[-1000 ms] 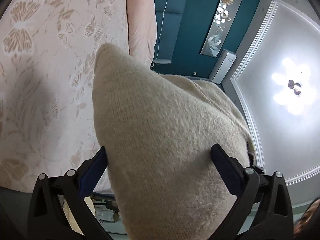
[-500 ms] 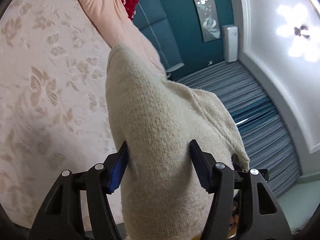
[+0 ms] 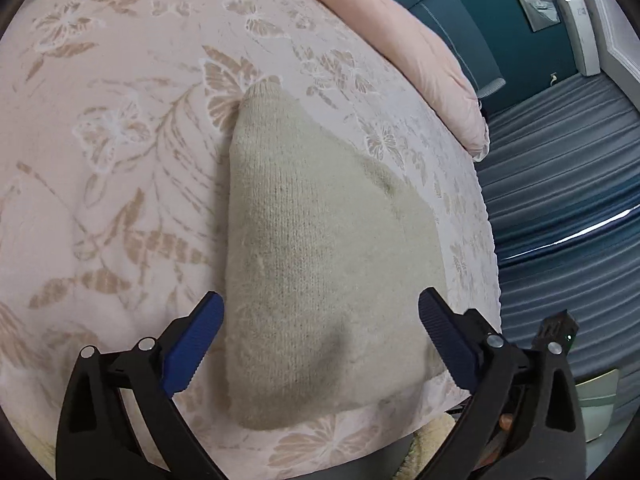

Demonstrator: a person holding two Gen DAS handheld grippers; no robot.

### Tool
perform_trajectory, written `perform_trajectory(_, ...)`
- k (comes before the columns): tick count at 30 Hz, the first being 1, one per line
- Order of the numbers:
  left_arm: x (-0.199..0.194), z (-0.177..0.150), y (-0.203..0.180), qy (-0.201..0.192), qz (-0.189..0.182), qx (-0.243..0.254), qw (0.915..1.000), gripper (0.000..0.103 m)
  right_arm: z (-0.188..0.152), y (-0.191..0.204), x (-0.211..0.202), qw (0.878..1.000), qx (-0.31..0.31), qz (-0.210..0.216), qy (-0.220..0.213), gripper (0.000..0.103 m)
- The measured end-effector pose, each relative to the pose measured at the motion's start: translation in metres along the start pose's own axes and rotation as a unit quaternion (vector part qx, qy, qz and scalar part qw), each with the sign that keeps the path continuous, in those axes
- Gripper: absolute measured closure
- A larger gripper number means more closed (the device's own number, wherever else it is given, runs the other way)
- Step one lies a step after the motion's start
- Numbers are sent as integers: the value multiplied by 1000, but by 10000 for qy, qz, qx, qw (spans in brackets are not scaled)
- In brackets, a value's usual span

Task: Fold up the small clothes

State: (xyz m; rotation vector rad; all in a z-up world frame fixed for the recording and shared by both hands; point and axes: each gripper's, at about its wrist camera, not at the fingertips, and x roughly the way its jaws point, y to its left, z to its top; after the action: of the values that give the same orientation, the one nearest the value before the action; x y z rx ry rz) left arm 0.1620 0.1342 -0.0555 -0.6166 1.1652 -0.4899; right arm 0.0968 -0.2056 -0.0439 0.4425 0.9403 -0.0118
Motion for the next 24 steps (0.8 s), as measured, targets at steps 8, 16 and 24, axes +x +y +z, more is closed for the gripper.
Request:
perform_trajectory(8,43,4,30,500,-100,-992,9938,43,8,10,73,9895,683,881,918,70)
perform_trajectory(16,17,22,-30,143,12,438,9989,45,5,16,-2,9943,291,1025,-58,67)
perform_trajectory(24,49,-12,0,90,724,122,9973,38,-3,-10,34,9928,627,855,565,57)
